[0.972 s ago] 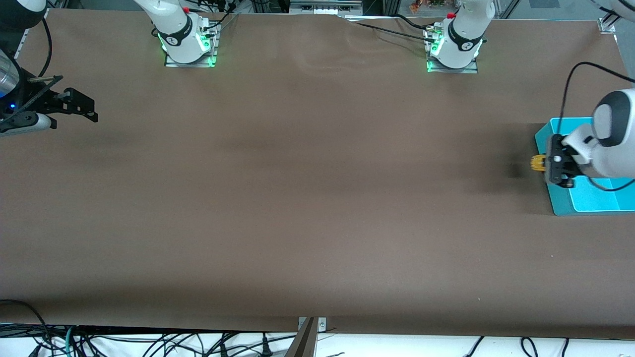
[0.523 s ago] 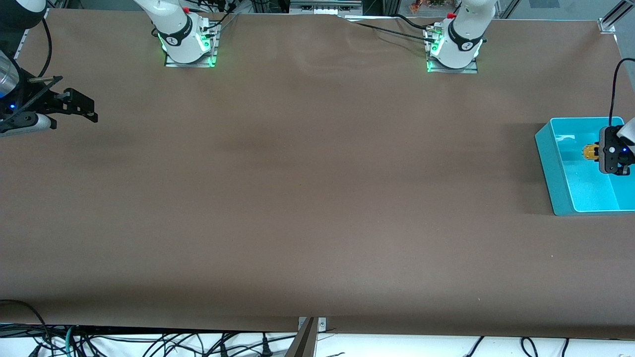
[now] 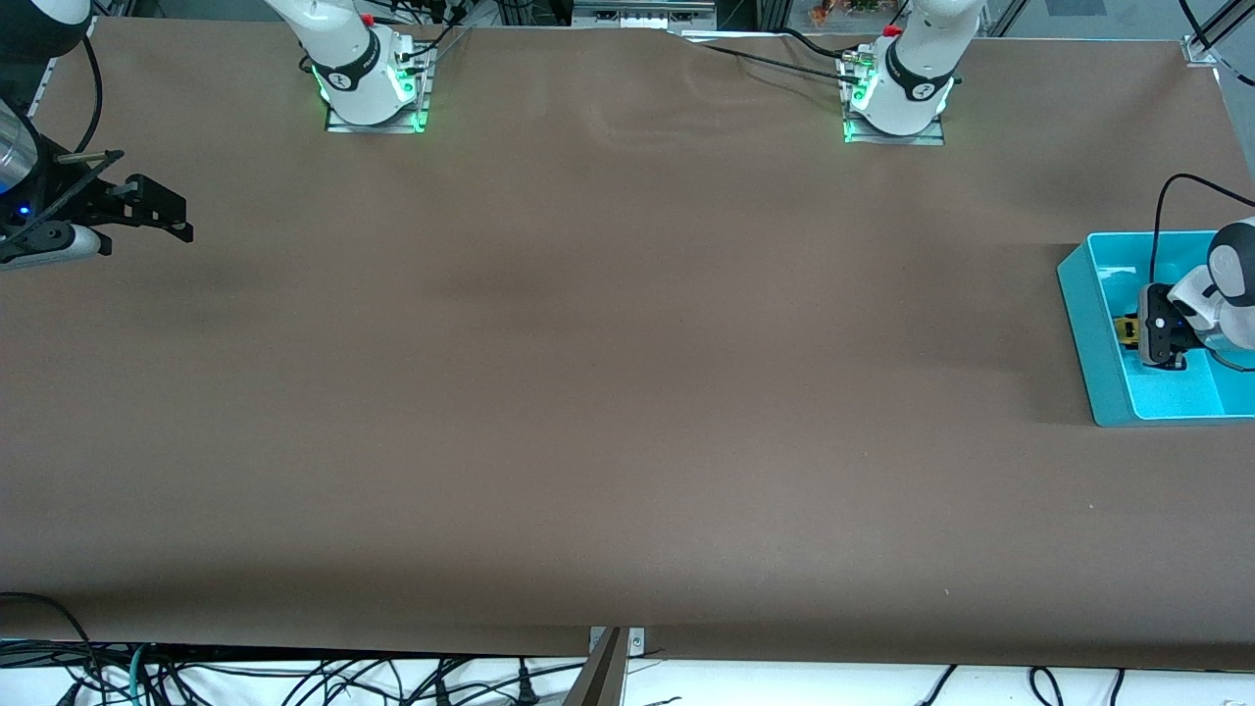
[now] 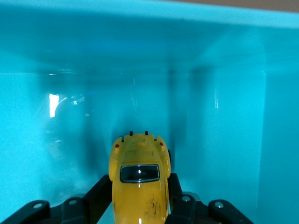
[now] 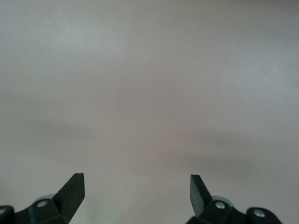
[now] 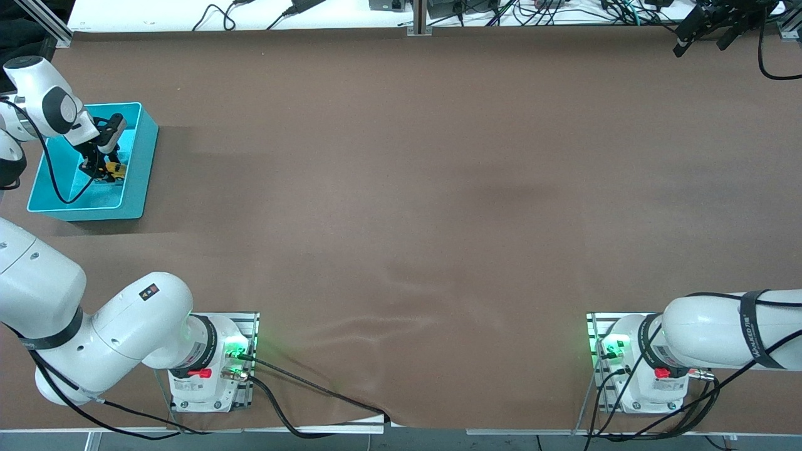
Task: Wind and store yellow beetle car
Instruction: 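Open the left gripper to release the car inside the box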
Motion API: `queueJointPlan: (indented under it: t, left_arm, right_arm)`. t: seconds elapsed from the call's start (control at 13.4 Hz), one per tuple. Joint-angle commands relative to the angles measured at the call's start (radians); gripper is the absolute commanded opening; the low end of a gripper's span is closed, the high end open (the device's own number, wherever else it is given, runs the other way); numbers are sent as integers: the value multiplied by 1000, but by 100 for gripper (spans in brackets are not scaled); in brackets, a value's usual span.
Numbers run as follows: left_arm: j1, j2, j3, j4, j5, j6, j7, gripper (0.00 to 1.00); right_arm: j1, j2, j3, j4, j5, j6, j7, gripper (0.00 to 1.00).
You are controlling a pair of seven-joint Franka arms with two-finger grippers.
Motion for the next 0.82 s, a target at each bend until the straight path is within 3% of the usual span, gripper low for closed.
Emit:
queueJointPlan:
  t: [0.0, 0.15, 0.37, 0.52, 0.75]
  left_arm:
    - [8, -36, -20, 8, 15, -21, 69, 100]
    - [6, -91, -27, 9, 7, -56, 80, 100]
    - [4, -183, -93, 35, -12, -180, 71, 100]
    - [-2, -252, -164, 72, -30, -280, 50, 100]
    - [-6, -259, -303, 208, -30, -479, -91, 100]
  right_arm:
    - [-5, 10, 1, 28, -12, -20, 8, 100]
    - [-5, 12, -3, 28, -10, -22, 6, 100]
    - [-5, 12, -3, 28, -12, -22, 6, 100]
    - [-5, 13, -2, 28, -10, -22, 6, 100]
    - [-5, 13, -3, 28, -10, -22, 6, 100]
